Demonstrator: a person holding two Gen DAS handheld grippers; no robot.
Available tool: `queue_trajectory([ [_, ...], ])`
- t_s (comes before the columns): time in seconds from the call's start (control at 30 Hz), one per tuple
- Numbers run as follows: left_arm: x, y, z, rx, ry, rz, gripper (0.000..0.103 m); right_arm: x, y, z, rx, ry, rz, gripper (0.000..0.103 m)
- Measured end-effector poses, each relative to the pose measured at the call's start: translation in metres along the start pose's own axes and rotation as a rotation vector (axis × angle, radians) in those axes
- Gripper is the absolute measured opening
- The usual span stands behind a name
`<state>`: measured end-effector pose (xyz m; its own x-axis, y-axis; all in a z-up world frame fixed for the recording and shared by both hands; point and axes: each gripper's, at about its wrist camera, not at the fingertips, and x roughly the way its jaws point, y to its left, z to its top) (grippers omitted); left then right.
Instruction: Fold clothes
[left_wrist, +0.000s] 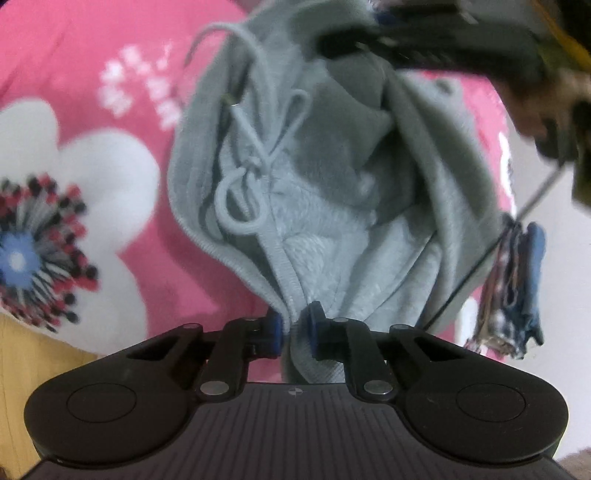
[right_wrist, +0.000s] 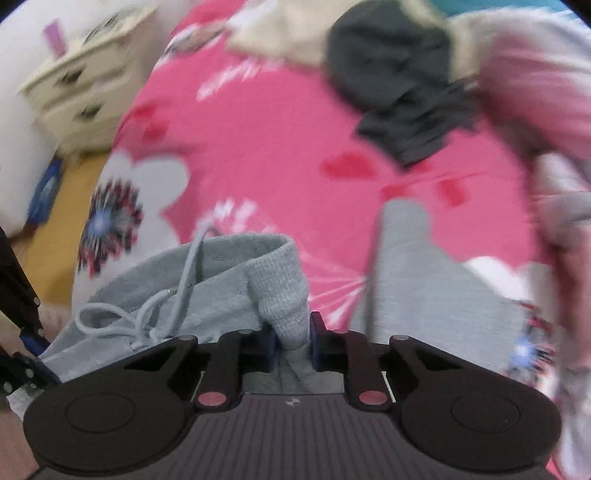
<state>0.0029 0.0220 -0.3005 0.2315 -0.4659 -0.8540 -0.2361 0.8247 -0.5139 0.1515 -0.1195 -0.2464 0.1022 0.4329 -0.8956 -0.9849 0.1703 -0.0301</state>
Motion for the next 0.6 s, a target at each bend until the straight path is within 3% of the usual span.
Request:
queue_trajectory([
  [0.17, -0.055, -0.007, 0.006, 0.089, -0.101, 0.021, 0.01, -0.076, 0.002, 0.006, 0.114, -0.158, -0.157, 0.018],
  [0.27, -0.088, -0.011, 0.009, 0.145, -0.163, 0.036, 0.01, -0.102, 0.0, 0.02, 0.145, -0.224, -0.222, 0.018],
  [0.4, -0.119, -0.015, 0.018, 0.194, -0.243, 0.073, 0.01, -0.116, 0.002, 0.047, 0.18, -0.304, -0.256, 0.017],
  [0.6, -0.155, 0.024, 0.038, 0.154, -0.316, 0.078, 0.01, -0.098, 0.011, 0.11, 0.156, -0.332, -0.279, 0.017],
])
